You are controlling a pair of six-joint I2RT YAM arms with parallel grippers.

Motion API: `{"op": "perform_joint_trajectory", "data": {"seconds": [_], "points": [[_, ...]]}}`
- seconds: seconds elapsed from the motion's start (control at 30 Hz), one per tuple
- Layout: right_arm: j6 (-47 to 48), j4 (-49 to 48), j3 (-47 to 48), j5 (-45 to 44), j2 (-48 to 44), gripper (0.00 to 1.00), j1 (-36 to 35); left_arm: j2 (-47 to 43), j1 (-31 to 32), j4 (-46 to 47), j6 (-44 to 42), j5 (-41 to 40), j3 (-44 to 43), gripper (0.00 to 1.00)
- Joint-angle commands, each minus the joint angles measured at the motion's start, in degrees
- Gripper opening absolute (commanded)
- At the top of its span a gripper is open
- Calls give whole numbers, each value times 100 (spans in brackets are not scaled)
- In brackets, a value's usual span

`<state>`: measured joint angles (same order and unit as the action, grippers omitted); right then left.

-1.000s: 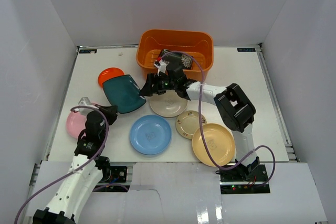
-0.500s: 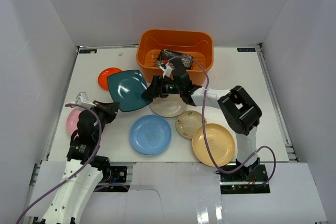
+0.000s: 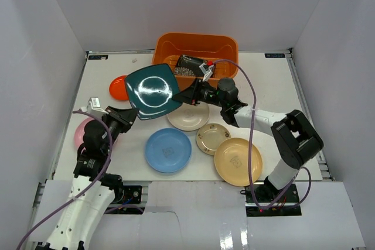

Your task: Place the plates into the plastic bin on the countertop

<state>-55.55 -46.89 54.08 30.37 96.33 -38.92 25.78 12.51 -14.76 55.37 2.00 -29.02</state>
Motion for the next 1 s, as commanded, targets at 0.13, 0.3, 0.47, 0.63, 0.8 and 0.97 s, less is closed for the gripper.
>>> {"op": "perform_joint_trajectory", "data": {"seconds": [0.13,0.3,0.47,0.63,0.8,0.97], "points": [[-622,-866,-214,30,-1010,8,761,733,49,1151,-351,1109,-359,59],[-835,-304,119,-162,-1205,8,1534,1306,93,1257,-685,1461,-710,72],[-870,83,646,-505,-942,8,1948,1614,137,1187,-967,1514,-878,76],[-405,856,1331,-1085,-380,8,2213,2518,146,361,-1336,1540,-1263,78],[307,1980,2341,-1849,148,8,2248,3283,172,149,-1407,1549,-1326,78],[738,2562,2985,-2132,755,8,2248,3793,216,412,-1240,1092,-1212,78]]}}
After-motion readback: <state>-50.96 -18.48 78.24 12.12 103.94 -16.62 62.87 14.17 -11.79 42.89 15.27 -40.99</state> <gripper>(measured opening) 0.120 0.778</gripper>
